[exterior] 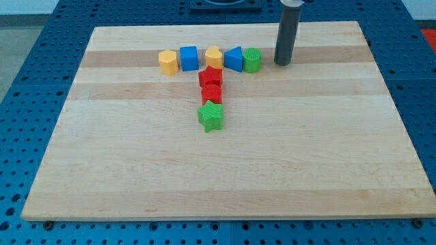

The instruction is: Separate the green circle from the blue triangle

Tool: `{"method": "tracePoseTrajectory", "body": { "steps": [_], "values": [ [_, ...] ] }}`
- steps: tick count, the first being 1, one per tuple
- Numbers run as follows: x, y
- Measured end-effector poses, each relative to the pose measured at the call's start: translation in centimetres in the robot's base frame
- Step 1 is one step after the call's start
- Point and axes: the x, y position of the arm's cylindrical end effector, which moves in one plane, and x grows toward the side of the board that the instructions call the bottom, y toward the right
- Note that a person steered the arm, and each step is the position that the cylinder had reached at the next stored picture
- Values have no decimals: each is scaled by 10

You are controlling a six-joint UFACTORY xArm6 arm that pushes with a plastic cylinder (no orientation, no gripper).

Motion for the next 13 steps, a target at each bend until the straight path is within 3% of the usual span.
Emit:
{"method": "tracePoseTrajectory", "body": {
  "steps": [13],
  "values": [
    [12,-12]
  ]
}}
